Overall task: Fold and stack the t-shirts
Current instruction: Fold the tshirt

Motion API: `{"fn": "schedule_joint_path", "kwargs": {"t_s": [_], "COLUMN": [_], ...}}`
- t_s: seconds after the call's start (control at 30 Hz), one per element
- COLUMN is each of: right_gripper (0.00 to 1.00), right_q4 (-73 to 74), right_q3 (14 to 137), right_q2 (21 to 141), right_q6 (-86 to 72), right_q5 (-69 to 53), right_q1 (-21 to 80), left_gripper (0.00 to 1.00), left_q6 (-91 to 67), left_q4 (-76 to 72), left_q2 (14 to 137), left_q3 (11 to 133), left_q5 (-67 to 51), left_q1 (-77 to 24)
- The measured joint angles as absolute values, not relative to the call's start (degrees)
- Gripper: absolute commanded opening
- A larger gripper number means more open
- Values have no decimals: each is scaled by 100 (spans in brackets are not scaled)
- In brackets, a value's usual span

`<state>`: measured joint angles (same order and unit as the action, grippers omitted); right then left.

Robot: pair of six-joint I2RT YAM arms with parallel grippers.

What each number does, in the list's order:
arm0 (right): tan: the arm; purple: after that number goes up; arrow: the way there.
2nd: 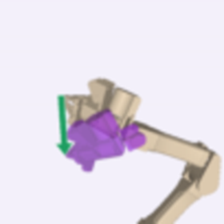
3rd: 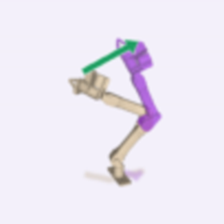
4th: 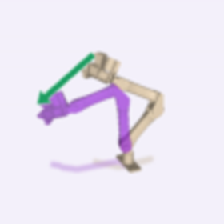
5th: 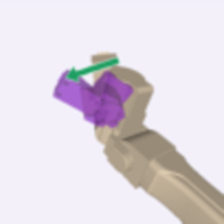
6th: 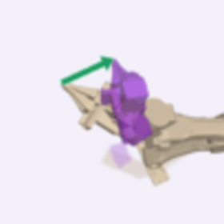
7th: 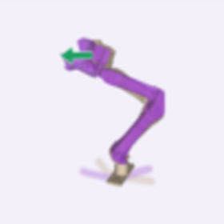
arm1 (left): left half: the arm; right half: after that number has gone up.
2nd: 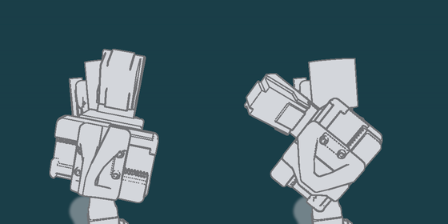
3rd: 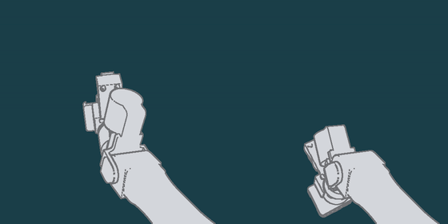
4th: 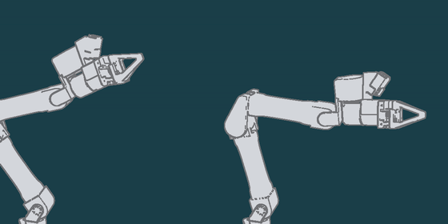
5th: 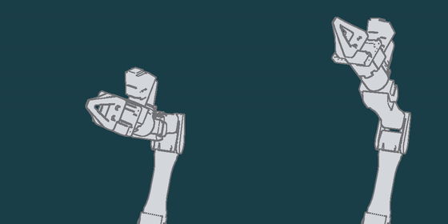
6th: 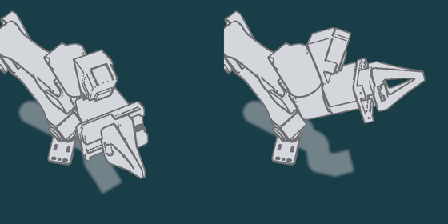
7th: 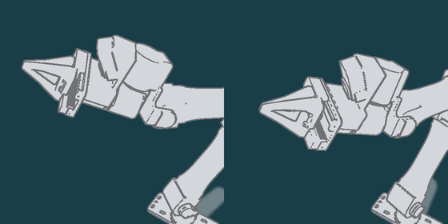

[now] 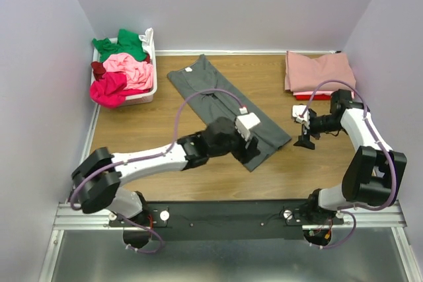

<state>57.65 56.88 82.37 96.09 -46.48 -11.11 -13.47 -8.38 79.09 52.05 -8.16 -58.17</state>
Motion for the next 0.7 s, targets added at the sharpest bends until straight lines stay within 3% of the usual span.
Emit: {"fn": "schedule_joint_path", "kwargs": {"t_s": [0.33,0.7], "right_gripper": [98,98], "right_q4": [5929,5951], "right_q3": [5371,5360], "right_q2": [8128,7896], "right_q6": [9373,8969], "right_q5": [-4945,-5328], "right_q1": [-1476,-1824], "left_gripper": [52,47], "left_q6": [-1304,-1267], "left_q4": [-316,279], "left_q2": [9489,10575], "left_q3": [5972,6563], "left_q5": [419,823], "left_q1": [-6569,-6864]}}
